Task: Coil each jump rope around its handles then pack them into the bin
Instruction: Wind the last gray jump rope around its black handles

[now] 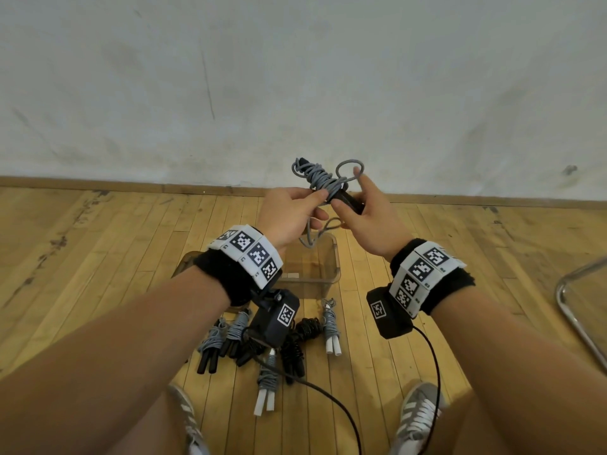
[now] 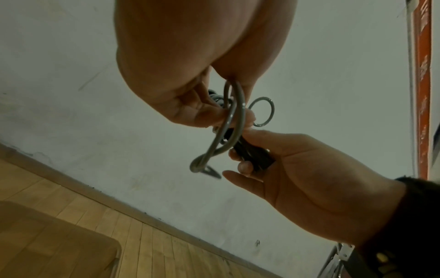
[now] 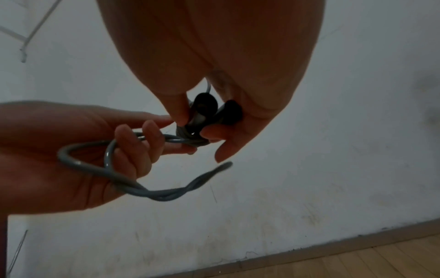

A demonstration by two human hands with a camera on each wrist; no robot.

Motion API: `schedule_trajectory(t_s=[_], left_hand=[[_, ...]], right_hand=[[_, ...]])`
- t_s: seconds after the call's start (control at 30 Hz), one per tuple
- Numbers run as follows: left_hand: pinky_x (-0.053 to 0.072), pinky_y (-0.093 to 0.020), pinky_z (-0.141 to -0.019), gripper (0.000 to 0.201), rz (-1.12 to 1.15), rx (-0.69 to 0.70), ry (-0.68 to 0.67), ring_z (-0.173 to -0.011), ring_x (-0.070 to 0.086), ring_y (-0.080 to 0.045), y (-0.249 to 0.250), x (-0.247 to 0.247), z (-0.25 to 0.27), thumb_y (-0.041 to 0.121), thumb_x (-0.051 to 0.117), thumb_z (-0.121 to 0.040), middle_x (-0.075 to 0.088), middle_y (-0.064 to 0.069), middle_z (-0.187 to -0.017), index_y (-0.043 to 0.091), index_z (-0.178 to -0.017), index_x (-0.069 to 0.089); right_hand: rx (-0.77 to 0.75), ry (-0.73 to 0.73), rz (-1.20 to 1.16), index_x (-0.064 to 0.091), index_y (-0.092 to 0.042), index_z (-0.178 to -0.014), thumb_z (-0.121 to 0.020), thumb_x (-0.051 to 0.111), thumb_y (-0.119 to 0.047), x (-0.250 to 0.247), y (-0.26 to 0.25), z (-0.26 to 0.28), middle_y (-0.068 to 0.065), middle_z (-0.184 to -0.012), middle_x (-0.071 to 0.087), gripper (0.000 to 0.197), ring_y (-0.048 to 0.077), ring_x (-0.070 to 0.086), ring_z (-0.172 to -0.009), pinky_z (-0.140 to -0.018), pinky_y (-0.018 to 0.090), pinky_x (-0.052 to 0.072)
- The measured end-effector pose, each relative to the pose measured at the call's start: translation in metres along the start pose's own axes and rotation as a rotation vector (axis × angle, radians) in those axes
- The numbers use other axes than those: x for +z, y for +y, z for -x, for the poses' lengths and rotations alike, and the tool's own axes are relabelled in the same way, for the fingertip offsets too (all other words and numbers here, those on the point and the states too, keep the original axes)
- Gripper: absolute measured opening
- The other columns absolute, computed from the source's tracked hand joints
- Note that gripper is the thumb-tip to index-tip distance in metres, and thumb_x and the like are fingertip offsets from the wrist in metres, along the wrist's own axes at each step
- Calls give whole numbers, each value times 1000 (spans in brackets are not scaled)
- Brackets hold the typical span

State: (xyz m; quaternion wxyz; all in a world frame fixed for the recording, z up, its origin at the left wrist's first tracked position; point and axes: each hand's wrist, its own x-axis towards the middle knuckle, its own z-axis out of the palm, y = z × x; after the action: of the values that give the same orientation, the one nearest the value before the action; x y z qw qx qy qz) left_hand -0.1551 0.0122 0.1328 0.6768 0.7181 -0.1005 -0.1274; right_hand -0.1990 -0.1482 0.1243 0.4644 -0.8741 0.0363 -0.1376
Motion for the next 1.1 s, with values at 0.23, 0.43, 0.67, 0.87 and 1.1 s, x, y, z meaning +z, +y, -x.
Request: schedule_trajectory(t_s=[0.23,0.43,0.67,0.87,1.1], left_hand=[[48,-24,-53,66,21,-41,8,-52,61,-13,9,6,6,72,62,-84,67,-3,-71,10,-98,77],[46,-28,-58,72,25,-25,-1,-49,55,-14,9,6,7,75,57,-86,64,-3,-68,7,-102,76],[39,-29,-53,46,73,-40,15,-46,48,-14,10,5,6,49,44,-102,58,-1,-61,11,-90,66],[39,-25,-48,50,31,-57,33,-44,49,-11,1,8,0,48,31,-109,58,1,-62,13,-109,67],[39,-22,-48,38,-12,-15,22,-46,51,-8,-4,7,-1,42,41,-109,62,6,-64,19,-114,71]], right_hand=[[-80,90,154,51,-22,-143,-88,76,-33,6,-3,5,-2,-120,68,61,11,64,-105,-88,23,51],[-69,79,82,45,-25,-135,-85,80,-21,4,-10,7,-17,-90,60,61,-6,61,-79,-63,2,43],[114,-98,-305,30,-29,-146,-90,76,-11,6,-12,9,13,-114,68,75,26,74,-68,-66,35,63],[115,-89,-272,37,-25,-150,-92,72,-9,5,-13,6,5,-117,65,70,10,63,-58,-62,31,61],[192,-10,-377,53,-31,-133,-101,44,-61,3,-30,12,3,-90,66,45,15,60,-65,-56,35,57]])
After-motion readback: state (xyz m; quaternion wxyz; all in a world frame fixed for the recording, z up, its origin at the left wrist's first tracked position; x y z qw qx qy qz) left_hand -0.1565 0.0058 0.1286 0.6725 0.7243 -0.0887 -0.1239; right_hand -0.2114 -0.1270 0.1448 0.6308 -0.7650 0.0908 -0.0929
